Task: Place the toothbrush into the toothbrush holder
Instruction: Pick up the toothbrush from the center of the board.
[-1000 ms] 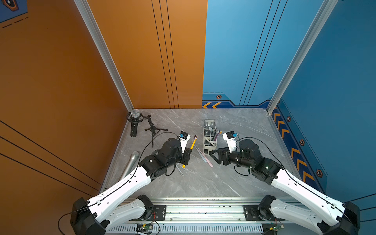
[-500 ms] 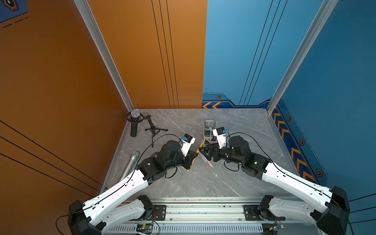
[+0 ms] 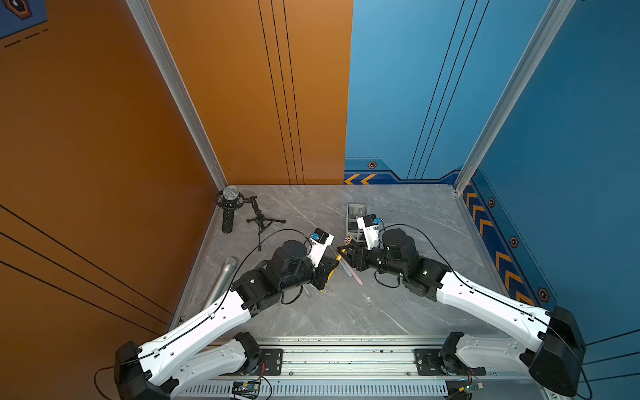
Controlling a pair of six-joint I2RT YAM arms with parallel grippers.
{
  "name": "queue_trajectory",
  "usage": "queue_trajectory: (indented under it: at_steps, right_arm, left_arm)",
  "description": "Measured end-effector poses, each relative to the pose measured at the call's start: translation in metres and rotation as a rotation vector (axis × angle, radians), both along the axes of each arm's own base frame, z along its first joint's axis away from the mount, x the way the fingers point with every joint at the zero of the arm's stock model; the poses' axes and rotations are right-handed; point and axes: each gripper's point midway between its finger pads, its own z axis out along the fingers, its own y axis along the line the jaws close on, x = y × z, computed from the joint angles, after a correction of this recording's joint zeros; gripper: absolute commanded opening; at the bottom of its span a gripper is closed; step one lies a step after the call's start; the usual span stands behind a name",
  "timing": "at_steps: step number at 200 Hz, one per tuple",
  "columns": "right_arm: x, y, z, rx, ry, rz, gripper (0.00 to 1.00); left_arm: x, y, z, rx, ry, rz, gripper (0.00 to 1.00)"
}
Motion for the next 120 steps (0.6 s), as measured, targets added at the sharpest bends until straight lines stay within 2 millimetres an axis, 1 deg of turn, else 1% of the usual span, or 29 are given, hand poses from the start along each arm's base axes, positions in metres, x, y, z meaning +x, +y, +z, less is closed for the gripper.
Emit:
queue_trajectory:
  at_steps: [16, 28, 38, 47, 93, 105, 120]
  right_arm:
    - [0.0, 0.002, 0.002, 0.014, 0.002, 0.0, 0.21]
    - [0.001, 0.003, 0.004, 0.024, 0.0, 0.0, 0.1]
    - [0.0, 0.008, 0.012, 0.058, 0.004, 0.01, 0.0]
    - [-0.002, 0.01, 0.015, 0.064, -0.002, 0.015, 0.0]
    - [0.002, 0.009, 0.015, 0.067, 0.004, 0.0, 0.0]
    - [0.002, 0.009, 0.016, 0.064, 0.003, -0.005, 0.0]
    - [0.004, 0.008, 0.018, 0.049, -0.008, -0.016, 0.0]
  left_arm:
    - [0.0, 0.0, 0.001, -0.001, -0.003, 0.001, 0.0]
    - [0.001, 0.0, 0.001, 0.0, -0.007, 0.001, 0.0]
    - [0.001, 0.0, -0.002, 0.008, -0.005, 0.002, 0.0]
    - [0.002, -0.001, -0.002, 0.009, -0.012, 0.002, 0.0]
    - [0.005, 0.001, -0.001, 0.013, -0.028, 0.014, 0.0]
    - [0.005, 0.0, -0.001, 0.013, -0.034, 0.015, 0.15]
    - [0.007, 0.001, 0.001, 0.009, -0.044, 0.024, 0.24]
